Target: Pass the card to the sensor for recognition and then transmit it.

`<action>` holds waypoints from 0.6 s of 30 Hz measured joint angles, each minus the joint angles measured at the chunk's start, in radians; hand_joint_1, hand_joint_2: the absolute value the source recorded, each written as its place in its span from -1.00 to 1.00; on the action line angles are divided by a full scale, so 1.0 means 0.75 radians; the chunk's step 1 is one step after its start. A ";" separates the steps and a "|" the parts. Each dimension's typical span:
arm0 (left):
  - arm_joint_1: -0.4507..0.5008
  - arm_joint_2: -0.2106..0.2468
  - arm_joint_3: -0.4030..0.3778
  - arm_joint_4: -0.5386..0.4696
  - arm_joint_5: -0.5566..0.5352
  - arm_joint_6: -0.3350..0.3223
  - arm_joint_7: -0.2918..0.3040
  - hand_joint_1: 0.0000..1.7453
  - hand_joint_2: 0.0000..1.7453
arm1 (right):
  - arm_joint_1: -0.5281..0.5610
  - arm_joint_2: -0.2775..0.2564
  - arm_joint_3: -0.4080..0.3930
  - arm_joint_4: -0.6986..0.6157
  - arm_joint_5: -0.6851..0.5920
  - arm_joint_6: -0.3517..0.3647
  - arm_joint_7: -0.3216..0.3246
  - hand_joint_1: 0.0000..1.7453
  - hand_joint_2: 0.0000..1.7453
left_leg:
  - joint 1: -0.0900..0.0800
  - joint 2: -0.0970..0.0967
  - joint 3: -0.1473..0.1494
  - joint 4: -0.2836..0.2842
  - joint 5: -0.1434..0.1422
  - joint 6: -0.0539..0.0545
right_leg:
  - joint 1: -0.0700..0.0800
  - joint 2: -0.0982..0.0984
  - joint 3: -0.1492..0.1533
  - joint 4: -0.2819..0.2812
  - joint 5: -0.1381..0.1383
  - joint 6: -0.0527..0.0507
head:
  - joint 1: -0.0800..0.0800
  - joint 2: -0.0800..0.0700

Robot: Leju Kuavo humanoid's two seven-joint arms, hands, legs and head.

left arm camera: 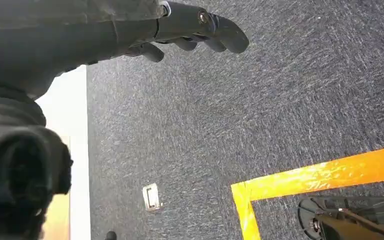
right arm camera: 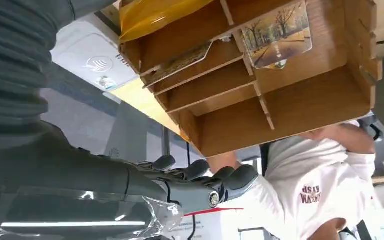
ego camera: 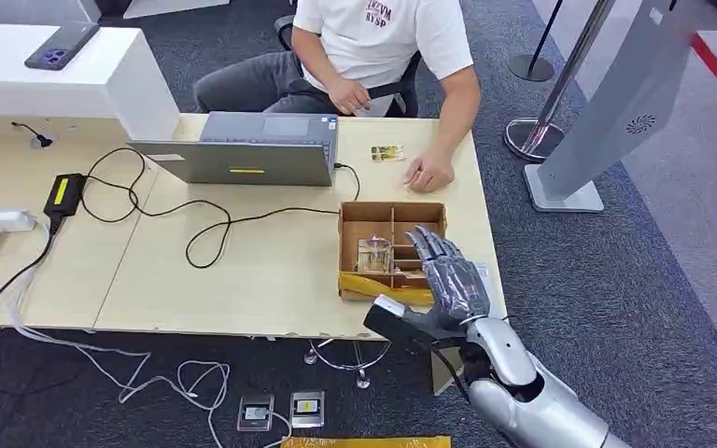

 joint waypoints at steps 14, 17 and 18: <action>0.000 -0.001 0.000 0.000 0.001 0.016 0.005 -1.00 -1.00 | -0.052 0.018 -0.004 0.087 0.166 -0.065 -0.001 -1.00 1.00 | 0.000 0.000 0.000 0.000 0.000 0.000 | 0.000 0.000 0.000 0.000 0.000 0.000 | 0.001 0.000; 0.000 -0.001 0.000 0.000 0.005 0.018 0.005 -1.00 -1.00 | -0.078 0.036 -0.004 0.136 0.164 -0.065 -0.014 -1.00 1.00 | 0.000 0.000 0.000 0.000 0.000 0.000 | 0.000 0.000 0.000 0.000 0.000 0.000 | 0.001 0.000; 0.000 -0.001 0.000 0.000 0.007 0.019 0.005 -1.00 -1.00 | -0.085 0.042 -0.003 0.147 0.160 -0.065 -0.020 -1.00 1.00 | 0.000 0.000 0.000 0.000 0.000 0.000 | 0.000 0.000 0.000 0.000 0.000 0.000 | 0.000 0.000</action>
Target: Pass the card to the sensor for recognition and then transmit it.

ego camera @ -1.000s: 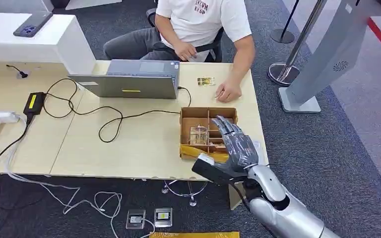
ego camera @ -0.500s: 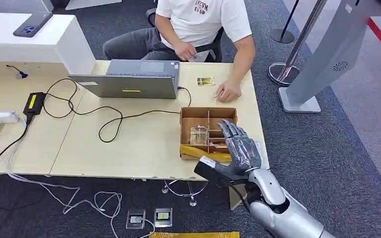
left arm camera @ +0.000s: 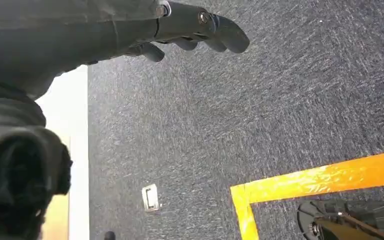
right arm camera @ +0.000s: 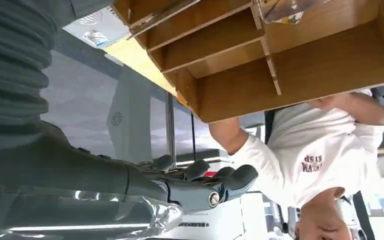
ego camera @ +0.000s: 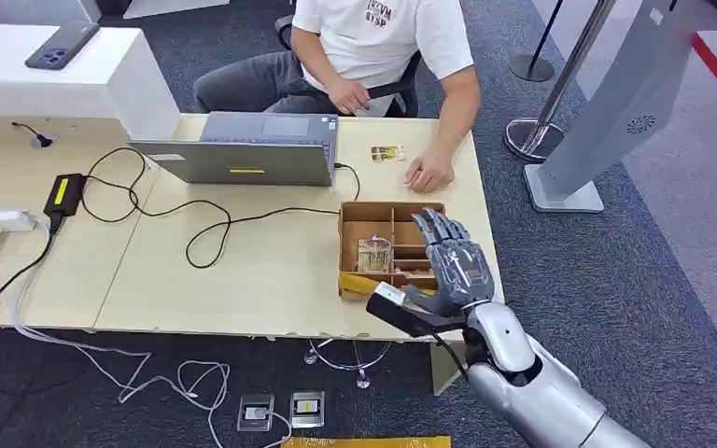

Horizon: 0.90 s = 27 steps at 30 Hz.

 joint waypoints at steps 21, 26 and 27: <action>0.000 -0.010 0.000 0.000 0.025 0.008 -0.008 -1.00 -1.00 | -0.067 0.044 0.040 0.155 -0.035 0.029 -0.041 -1.00 1.00 | 0.000 0.000 0.000 0.000 0.000 0.000 | 0.000 0.000 0.000 0.000 0.000 0.000 | 0.001 0.000; 0.000 -0.010 0.000 0.000 0.036 0.016 -0.008 -1.00 -1.00 | -0.078 0.044 0.055 0.173 -0.059 0.025 -0.056 -1.00 1.00 | 0.000 0.000 0.000 0.000 0.000 0.000 | 0.000 0.000 0.000 0.000 0.000 0.000 | 0.001 0.000; 0.000 -0.011 0.000 0.000 0.037 0.018 -0.009 -1.00 -1.00 | -0.079 0.044 0.057 0.176 -0.062 0.026 -0.059 -1.00 1.00 | 0.000 0.000 0.000 0.000 0.000 0.000 | 0.000 0.000 0.000 0.000 0.000 0.000 | 0.001 0.000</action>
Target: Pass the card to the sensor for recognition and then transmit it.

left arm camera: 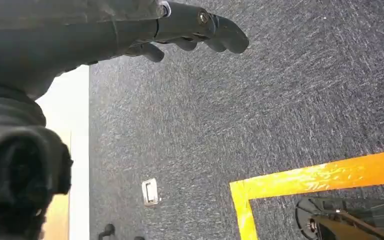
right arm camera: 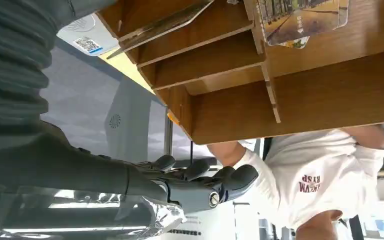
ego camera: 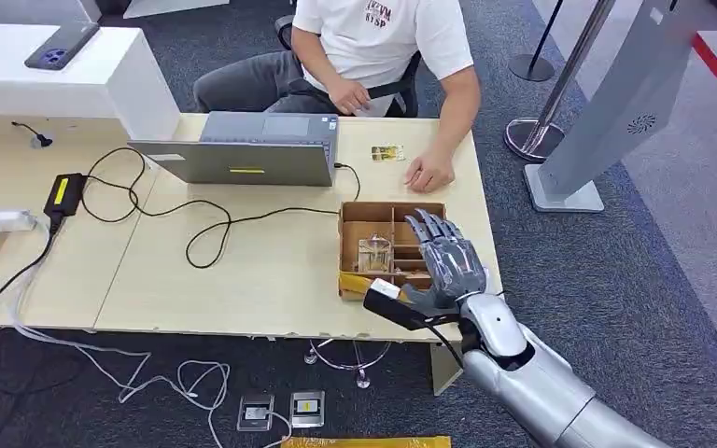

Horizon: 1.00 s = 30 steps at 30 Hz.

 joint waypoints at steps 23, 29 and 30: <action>0.001 -0.011 0.028 0.000 0.043 0.038 -0.019 -1.00 -1.00 | 0.019 -0.006 0.038 0.007 -0.012 0.006 -0.021 -1.00 1.00 | 0.000 0.000 0.001 0.000 0.000 0.000 | 0.000 0.000 0.000 0.000 0.000 0.000 | 0.000 0.000; 0.001 -0.011 0.032 0.000 0.044 0.043 -0.027 -1.00 -1.00 | 0.024 -0.011 0.039 0.007 -0.011 0.006 -0.015 -1.00 1.00 | 0.000 0.000 0.001 0.000 0.000 0.000 | 0.000 0.000 0.000 0.000 0.000 0.000 | 0.000 0.000; 0.001 -0.011 0.032 0.000 0.044 0.043 -0.027 -1.00 -1.00 | 0.024 -0.011 0.039 0.007 -0.012 0.006 -0.013 -1.00 1.00 | 0.000 0.000 0.001 0.000 0.000 0.000 | 0.000 0.000 0.000 0.000 0.000 0.000 | 0.000 0.001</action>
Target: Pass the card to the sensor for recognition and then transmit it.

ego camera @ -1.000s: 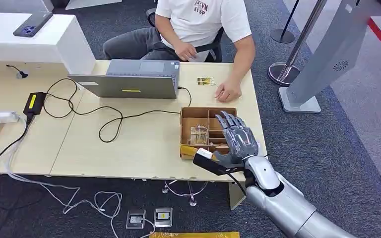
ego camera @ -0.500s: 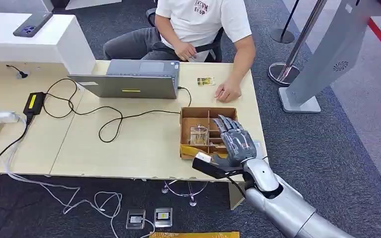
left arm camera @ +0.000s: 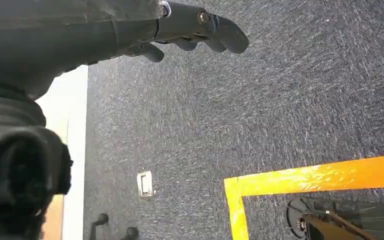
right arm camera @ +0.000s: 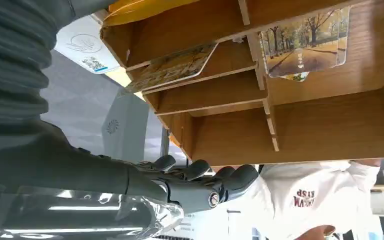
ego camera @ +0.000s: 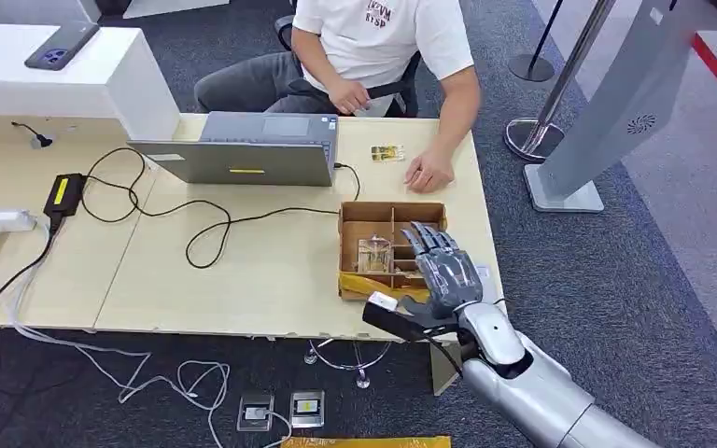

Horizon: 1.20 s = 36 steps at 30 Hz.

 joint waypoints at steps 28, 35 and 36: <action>0.001 0.000 0.001 0.000 0.001 -0.004 0.001 -1.00 -1.00 | 0.019 -0.005 0.001 0.012 -0.031 -0.010 -0.003 1.00 1.00 | 0.000 0.000 0.000 0.000 0.000 0.000 | 0.000 0.000 0.000 0.000 0.000 0.000 | 0.000 -0.001; 0.001 0.000 0.000 0.000 -0.003 -0.005 0.001 -1.00 -1.00 | 0.029 -0.005 0.000 0.029 -0.050 0.009 -0.003 1.00 1.00 | 0.000 0.000 0.000 0.000 0.000 0.000 | 0.000 0.000 0.000 0.000 0.000 0.000 | 0.000 -0.001; 0.001 0.000 0.000 0.000 -0.003 -0.005 0.001 -1.00 -1.00 | 0.029 -0.005 0.000 0.030 -0.052 0.013 -0.001 1.00 1.00 | 0.000 0.000 0.000 0.000 0.000 0.000 | 0.000 0.000 0.000 0.000 0.000 0.000 | -0.001 -0.001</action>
